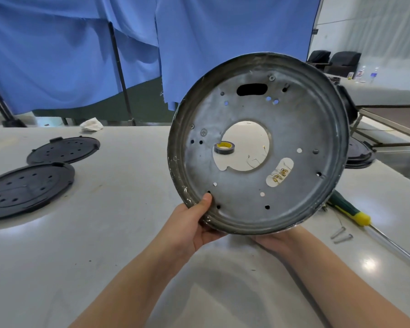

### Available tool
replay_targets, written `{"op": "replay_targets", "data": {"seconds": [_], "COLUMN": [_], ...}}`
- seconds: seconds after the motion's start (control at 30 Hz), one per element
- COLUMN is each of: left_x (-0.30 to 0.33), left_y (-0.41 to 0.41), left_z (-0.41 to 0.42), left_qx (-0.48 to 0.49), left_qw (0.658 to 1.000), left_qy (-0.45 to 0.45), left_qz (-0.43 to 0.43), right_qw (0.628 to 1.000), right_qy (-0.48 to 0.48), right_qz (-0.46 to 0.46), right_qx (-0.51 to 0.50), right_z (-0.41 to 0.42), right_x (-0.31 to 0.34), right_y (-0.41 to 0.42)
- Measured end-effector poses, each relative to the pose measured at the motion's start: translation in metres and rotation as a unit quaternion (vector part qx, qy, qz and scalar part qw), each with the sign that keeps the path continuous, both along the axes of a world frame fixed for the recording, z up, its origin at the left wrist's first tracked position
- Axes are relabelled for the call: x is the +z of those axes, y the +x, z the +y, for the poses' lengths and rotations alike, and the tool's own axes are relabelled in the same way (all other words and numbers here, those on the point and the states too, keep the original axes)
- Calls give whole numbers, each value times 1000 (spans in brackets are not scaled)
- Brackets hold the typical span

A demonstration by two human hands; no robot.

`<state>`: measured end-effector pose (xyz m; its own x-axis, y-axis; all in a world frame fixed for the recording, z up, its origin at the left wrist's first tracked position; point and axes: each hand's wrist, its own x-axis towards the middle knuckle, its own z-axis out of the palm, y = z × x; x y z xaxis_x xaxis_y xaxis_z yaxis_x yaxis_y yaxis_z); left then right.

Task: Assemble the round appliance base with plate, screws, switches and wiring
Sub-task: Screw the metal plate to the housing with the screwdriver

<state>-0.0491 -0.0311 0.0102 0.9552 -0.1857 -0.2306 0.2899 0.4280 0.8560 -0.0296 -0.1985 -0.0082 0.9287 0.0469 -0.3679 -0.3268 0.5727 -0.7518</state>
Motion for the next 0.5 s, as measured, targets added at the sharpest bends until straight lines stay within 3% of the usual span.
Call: {"op": "replay_targets", "data": {"seconds": [0.23, 0.4, 0.5], "left_x": [-3, 5, 5], "left_y": [7, 13, 18], "left_z": [5, 15, 24], "left_qx": [-16, -64, -82], "left_qw": [997, 990, 974], "left_qy": [-71, -77, -134], "left_qz": [32, 97, 165], "right_qw": [984, 983, 976], "right_qy": [16, -57, -76], "right_qz": [-107, -113, -153], "right_qx": [143, 133, 134], "right_z": [4, 7, 6], "right_x": [7, 2, 3], "right_y": [1, 9, 7]}}
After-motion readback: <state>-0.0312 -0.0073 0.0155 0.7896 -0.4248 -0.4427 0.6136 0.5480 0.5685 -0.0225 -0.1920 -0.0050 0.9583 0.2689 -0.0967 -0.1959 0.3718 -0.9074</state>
